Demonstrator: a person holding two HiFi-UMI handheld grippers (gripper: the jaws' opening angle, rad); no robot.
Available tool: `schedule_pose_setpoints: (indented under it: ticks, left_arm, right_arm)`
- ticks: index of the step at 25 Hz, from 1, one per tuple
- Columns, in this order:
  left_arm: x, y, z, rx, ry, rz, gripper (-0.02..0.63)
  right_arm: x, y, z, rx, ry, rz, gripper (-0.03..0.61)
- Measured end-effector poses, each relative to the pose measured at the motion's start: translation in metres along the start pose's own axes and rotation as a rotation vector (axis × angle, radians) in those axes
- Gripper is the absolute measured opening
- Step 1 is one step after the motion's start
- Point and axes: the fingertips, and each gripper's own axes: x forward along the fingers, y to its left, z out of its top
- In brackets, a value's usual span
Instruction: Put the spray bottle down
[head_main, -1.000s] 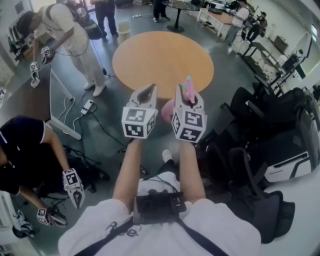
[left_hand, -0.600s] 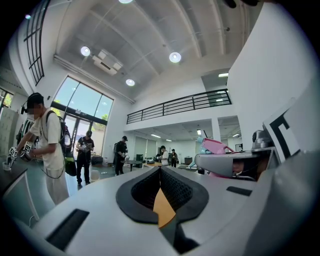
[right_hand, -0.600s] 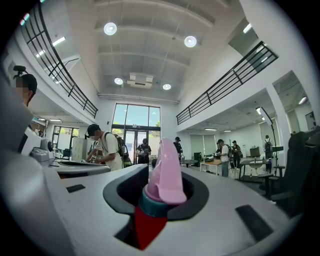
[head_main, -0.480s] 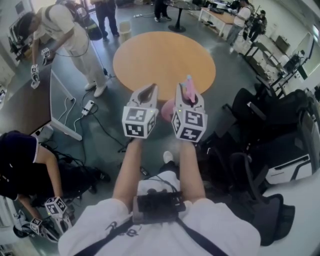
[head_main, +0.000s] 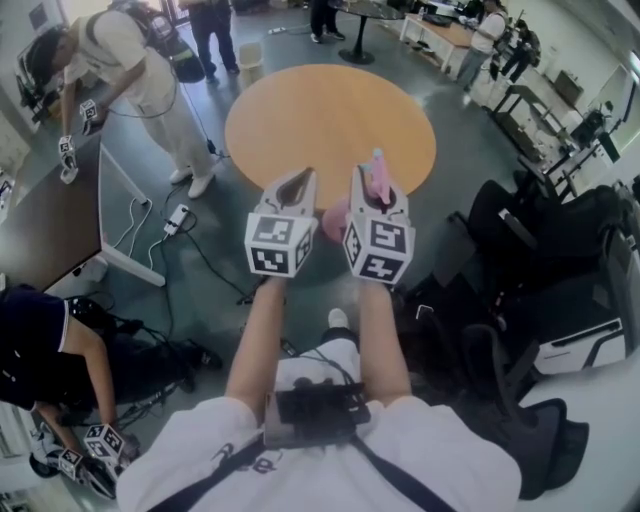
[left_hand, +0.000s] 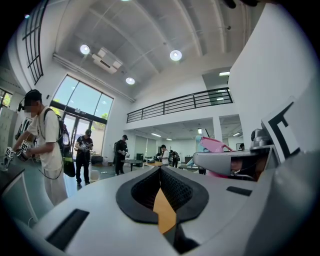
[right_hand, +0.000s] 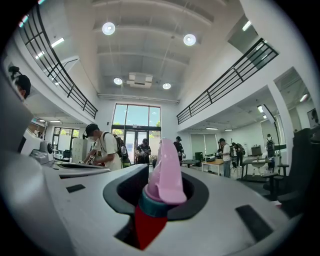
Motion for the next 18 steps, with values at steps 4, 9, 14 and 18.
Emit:
schedule_pose_setpoints:
  ticks: [4,9,14,18]
  left_arm:
    - [0.016,0.012,0.001,-0.004,-0.006,0.012,0.012]
    - [0.039,0.026,0.007,-0.010,-0.020,0.045,0.013]
    - [0.068,0.029,0.020,0.004,-0.033,0.057,0.013]
    - [0.092,0.025,0.032,0.001,-0.045,0.059,0.012]
  right_arm:
    - [0.021,-0.004,-0.002,-0.003,0.009,0.007,0.123]
    - [0.045,-0.013,0.006,-0.008,-0.005,0.031,0.123]
    - [0.073,-0.027,0.018,-0.013,-0.010,0.052,0.123]
    - [0.094,-0.042,0.027,-0.011,-0.022,0.069,0.123]
